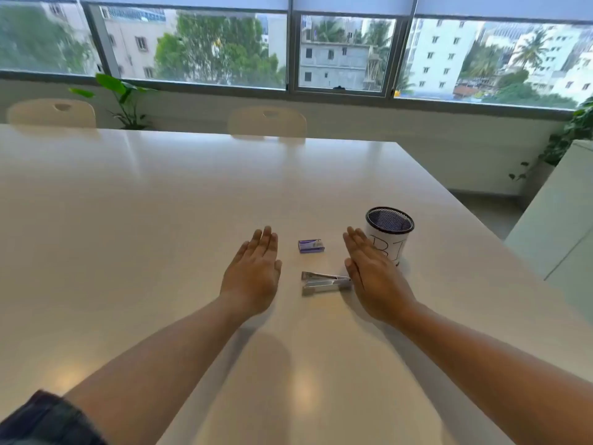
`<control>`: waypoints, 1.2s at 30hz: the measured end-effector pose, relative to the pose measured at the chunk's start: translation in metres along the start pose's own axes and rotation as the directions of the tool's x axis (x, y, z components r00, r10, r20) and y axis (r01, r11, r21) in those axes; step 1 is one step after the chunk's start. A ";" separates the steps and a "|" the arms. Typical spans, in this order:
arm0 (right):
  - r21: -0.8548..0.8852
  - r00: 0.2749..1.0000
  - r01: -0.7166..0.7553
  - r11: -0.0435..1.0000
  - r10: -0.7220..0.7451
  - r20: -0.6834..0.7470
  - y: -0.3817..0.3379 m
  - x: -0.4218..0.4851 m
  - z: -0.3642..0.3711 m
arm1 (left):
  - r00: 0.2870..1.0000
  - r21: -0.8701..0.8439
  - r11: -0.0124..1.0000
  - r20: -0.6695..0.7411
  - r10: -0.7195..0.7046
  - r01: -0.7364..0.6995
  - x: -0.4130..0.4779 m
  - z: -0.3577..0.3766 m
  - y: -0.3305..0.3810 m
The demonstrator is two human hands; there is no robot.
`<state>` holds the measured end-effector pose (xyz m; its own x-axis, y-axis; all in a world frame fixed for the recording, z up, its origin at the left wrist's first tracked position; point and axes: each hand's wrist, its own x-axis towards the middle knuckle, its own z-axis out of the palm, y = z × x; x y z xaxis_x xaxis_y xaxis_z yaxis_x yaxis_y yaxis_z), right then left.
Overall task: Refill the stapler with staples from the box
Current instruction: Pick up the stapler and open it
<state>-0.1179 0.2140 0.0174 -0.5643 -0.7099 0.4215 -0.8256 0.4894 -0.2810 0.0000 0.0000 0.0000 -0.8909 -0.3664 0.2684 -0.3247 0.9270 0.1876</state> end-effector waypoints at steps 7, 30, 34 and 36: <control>0.002 0.980 -0.083 0.997 0.081 0.180 0.003 -0.010 0.010 | 0.990 -0.085 0.992 0.111 -0.081 0.091 -0.009 0.009 -0.003; 0.059 0.957 0.014 0.998 -0.031 0.288 -0.016 0.006 0.014 | 0.988 -0.130 0.984 0.116 -0.106 0.121 -0.018 0.014 0.001; 0.104 0.967 0.054 0.993 -0.078 0.242 -0.024 0.014 0.023 | 0.990 -0.137 0.984 0.096 -0.102 0.115 -0.019 0.012 0.001; 0.137 0.980 0.033 0.990 -0.059 0.191 -0.025 0.013 0.026 | 0.990 -0.149 0.981 0.088 -0.108 0.121 -0.018 0.012 0.001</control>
<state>-0.1054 0.1791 0.0074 -0.5058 -0.8210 0.2649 -0.8367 0.3921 -0.3823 0.0121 0.0085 -0.0160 -0.8749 -0.4562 0.1623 -0.3787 0.8536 0.3577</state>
